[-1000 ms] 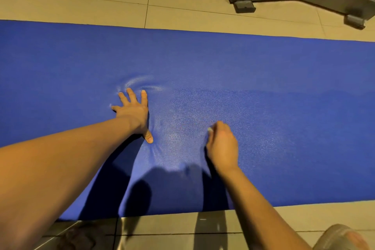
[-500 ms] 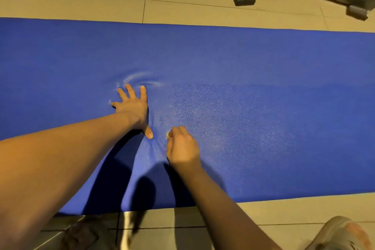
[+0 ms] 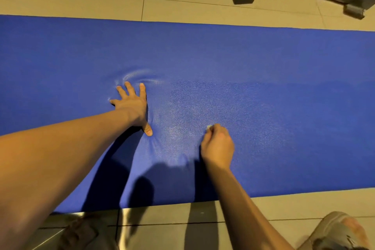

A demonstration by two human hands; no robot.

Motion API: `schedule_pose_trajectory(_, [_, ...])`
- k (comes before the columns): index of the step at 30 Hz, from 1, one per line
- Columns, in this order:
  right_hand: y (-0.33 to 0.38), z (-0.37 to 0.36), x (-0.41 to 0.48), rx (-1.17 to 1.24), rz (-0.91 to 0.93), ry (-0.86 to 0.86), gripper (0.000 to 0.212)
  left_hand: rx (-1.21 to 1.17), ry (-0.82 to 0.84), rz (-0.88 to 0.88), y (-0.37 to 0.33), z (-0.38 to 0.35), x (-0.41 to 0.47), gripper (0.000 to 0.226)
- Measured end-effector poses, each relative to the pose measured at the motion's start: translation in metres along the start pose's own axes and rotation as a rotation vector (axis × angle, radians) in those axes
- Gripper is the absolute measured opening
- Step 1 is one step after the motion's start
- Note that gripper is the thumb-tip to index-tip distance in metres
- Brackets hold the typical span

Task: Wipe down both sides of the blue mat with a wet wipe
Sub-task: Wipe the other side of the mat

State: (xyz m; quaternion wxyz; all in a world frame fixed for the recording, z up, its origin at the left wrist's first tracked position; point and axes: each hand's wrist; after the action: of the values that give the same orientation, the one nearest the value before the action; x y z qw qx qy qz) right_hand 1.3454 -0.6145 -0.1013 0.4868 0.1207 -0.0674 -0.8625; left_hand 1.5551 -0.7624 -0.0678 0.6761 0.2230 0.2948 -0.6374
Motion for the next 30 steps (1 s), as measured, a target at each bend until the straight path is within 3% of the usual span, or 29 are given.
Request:
schedule_pose_trajectory(3, [0.044,-0.015,-0.022,0.003,0.177,0.143,0.022,-0.005,-0.007,-0.003,0.002,-0.001,0.0,0.177])
schedule_pose_trajectory(8, [0.055,-0.022,-0.036,-0.02,0.47,0.15,0.012,-0.058,-0.037,-0.019,0.01,-0.004,-0.003,0.175])
schedule_pose_trajectory(16, [-0.058,0.01,0.002,-0.094,0.119,-0.044,0.014,-0.078,-0.238,-0.13,0.035,-0.028,-0.026,0.14])
schedule_pose_trajectory(19, [-0.046,0.008,-0.002,-0.066,0.012,-0.04,0.015,-0.056,-0.316,-0.217,0.045,-0.046,-0.043,0.101])
schedule_pose_trajectory(22, [-0.006,-0.005,-0.023,0.026,0.06,-0.003,0.017,-0.025,-0.358,-0.362,0.049,-0.063,-0.068,0.074])
schedule_pose_trajectory(24, [0.023,-0.016,-0.046,0.055,0.178,0.056,0.017,0.025,-0.297,-0.407,0.046,-0.07,-0.087,0.087])
schedule_pose_trajectory(27, [0.044,-0.022,-0.068,0.002,0.38,0.132,0.013,0.127,-0.133,-0.337,0.039,-0.079,-0.109,0.124])
schedule_pose_trajectory(30, [0.024,-0.015,-0.056,-0.088,0.411,0.141,0.012,0.216,0.005,-0.254,0.035,-0.088,-0.117,0.147])
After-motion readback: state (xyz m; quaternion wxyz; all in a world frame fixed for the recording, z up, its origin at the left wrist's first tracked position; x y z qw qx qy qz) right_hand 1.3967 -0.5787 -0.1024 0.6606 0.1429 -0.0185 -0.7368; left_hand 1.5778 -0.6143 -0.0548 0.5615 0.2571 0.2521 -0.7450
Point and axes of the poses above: each hand's wrist, its own x-axis towards the middle knuckle, its own z-axis out of the back of the hand, y = z × x, and after that the axes turned 15 degrees about -x, right-handed
